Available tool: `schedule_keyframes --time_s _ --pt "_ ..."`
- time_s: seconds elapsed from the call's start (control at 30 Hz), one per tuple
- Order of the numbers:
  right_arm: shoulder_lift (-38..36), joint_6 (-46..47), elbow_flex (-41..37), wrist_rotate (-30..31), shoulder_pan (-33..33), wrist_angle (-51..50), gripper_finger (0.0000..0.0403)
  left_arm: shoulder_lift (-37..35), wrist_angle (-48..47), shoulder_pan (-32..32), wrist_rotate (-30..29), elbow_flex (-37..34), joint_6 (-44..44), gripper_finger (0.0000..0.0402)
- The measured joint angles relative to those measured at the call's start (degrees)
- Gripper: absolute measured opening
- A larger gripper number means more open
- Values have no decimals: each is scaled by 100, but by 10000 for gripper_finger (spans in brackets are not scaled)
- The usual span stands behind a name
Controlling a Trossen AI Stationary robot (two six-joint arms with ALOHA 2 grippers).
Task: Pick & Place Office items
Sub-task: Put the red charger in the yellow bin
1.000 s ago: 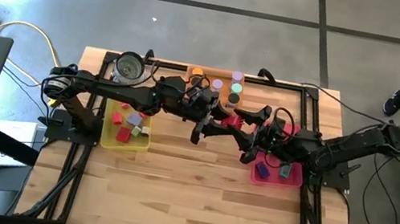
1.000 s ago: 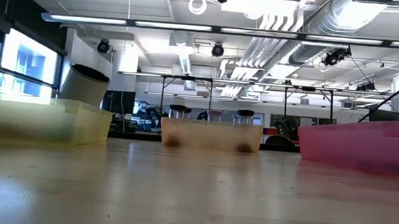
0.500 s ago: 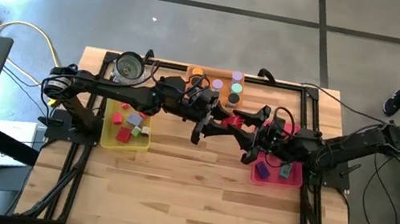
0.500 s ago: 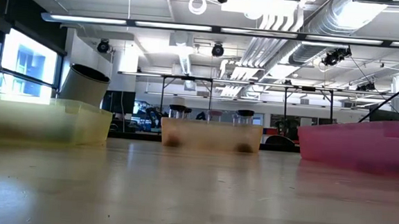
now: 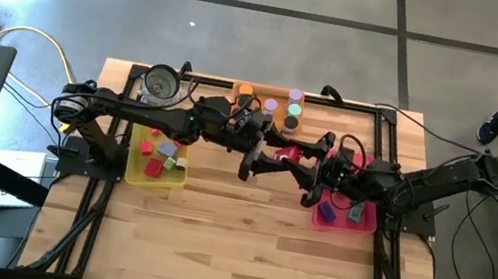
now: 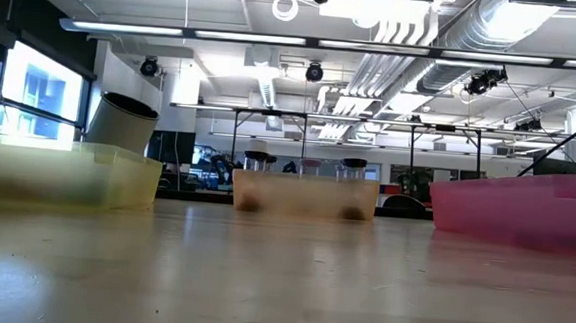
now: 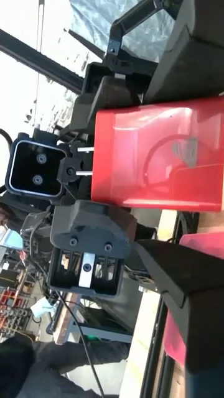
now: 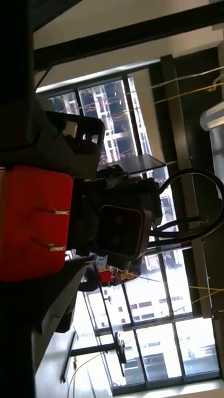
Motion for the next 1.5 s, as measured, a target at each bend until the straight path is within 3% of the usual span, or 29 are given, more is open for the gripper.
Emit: schedule_keyframes --time_s 0.13,0.47,0.73,1.2,1.5 --pt "0 -2 0 20 0 -10 201 0 -40 4 4 2 -11 339" --pt "0 -4 -2 -117 11 -25 201 -9 -45 -201 -270 7 274 343" --pt "-120 -278 -8 -24 227 -63 201 -108 -68 -68 756 24 -226 344" --pt "-179 -310 -9 102 456 -124 201 -129 -80 -35 1070 31 -507 344" --pt "-188 -310 -9 162 742 -145 201 -179 -106 18 1877 24 -525 344"
